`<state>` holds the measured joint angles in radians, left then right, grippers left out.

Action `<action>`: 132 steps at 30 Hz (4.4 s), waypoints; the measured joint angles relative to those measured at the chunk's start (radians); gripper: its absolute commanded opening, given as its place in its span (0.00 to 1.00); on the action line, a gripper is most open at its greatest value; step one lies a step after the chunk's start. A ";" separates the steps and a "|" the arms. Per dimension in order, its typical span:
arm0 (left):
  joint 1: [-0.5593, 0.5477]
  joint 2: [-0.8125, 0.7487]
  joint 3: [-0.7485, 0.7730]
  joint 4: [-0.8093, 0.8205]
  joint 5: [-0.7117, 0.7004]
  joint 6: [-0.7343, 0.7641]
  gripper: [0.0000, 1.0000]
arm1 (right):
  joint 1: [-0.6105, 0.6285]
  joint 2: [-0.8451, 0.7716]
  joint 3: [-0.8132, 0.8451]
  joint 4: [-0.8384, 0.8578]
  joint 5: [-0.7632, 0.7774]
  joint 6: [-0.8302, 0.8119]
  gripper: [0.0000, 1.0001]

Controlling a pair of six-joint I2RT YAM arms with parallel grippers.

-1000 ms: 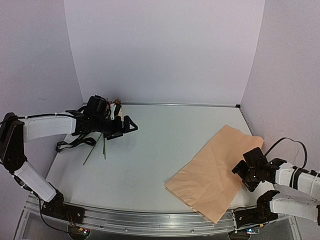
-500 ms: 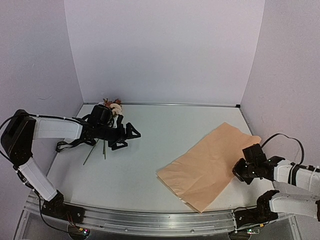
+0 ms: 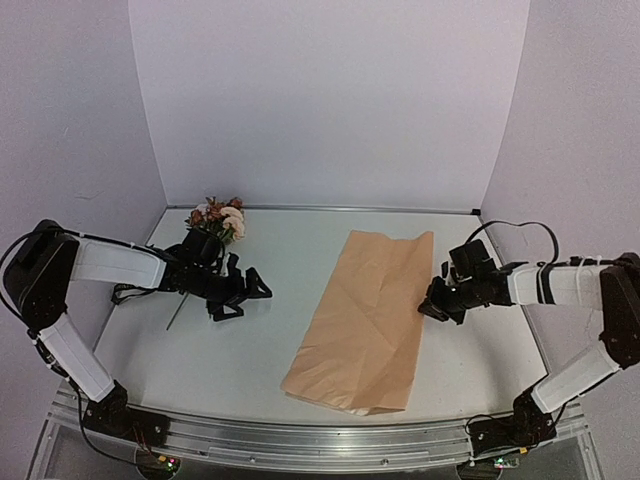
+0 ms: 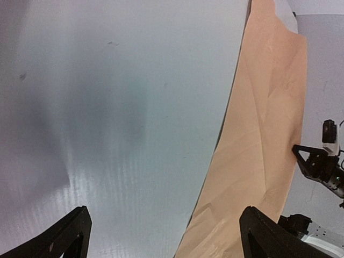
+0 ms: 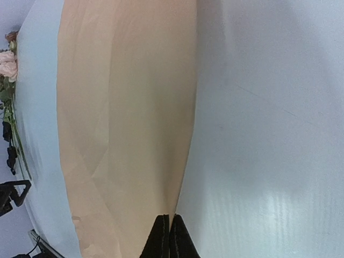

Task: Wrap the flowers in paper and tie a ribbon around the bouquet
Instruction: Pick up the corner of the folded wrapping paper at the center of the board, then pass from the left arm to the right

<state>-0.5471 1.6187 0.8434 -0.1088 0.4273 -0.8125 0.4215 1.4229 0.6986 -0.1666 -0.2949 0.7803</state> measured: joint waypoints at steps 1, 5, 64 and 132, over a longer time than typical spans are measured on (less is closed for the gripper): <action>0.005 -0.008 -0.018 -0.007 -0.008 -0.001 0.99 | 0.015 0.038 0.031 0.008 -0.003 0.002 0.00; 0.036 -0.075 -0.102 -0.051 -0.036 -0.013 0.97 | 0.086 0.162 0.137 0.043 0.018 0.059 0.00; 0.027 -0.400 -0.170 -0.116 0.009 -0.102 0.00 | 0.332 0.570 0.436 0.283 0.070 0.450 0.06; 0.070 -0.362 0.085 -0.163 -0.009 -0.025 0.88 | 0.693 0.394 0.574 0.080 0.623 -0.034 0.00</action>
<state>-0.4767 1.2566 0.9281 -0.2715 0.4180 -0.8371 1.1144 1.8168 1.2728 -0.0869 0.3276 0.7466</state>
